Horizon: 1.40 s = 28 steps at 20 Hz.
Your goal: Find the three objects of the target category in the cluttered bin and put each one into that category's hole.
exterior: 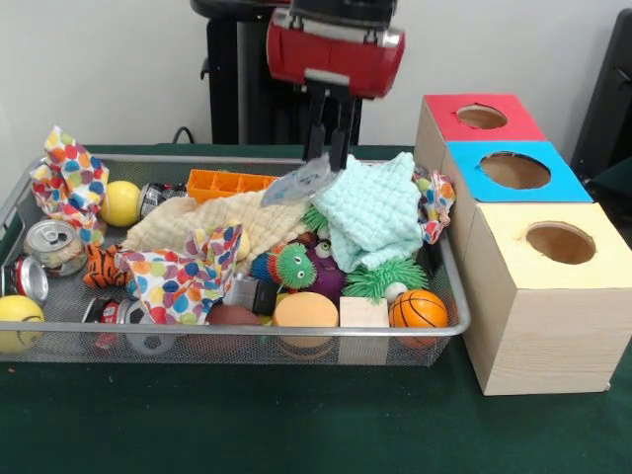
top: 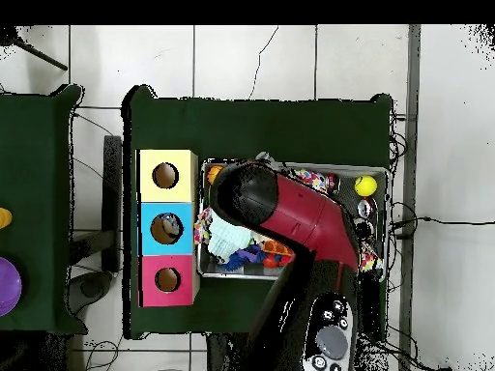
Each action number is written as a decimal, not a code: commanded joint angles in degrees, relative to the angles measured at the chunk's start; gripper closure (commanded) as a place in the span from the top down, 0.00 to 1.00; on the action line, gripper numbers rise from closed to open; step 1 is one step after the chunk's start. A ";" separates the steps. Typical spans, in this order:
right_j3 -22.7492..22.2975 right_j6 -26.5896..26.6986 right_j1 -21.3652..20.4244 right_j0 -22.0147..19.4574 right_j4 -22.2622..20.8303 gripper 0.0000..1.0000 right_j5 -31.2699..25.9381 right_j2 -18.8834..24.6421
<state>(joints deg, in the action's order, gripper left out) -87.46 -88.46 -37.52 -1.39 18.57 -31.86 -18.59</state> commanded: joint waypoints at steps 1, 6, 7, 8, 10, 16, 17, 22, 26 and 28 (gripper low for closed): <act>-7.74 -14.02 -5.65 0.36 3.92 0.00 -11.34 4.90; -10.54 -20.76 -8.90 5.48 4.92 0.00 -14.50 0.67; -10.91 -22.16 -9.22 6.50 5.19 0.00 -14.82 -0.07; -11.27 -23.55 -9.55 7.51 5.45 0.00 -15.15 -0.80; -11.90 -25.48 -9.94 9.16 5.87 0.00 -14.94 -1.84; -14.02 -29.56 -9.63 11.75 8.33 0.00 -12.14 -2.08; -14.43 -30.24 -9.42 12.08 8.74 0.00 -11.21 -1.79; -16.21 -33.58 -8.03 13.88 10.09 0.00 -5.32 -0.80; -17.30 -36.48 -6.70 15.37 10.37 0.00 -0.40 -0.33; -17.58 -38.19 -6.03 16.38 10.63 0.00 1.36 -0.34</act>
<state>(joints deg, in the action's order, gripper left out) -97.42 -108.83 -47.42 14.07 27.08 -36.22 -20.95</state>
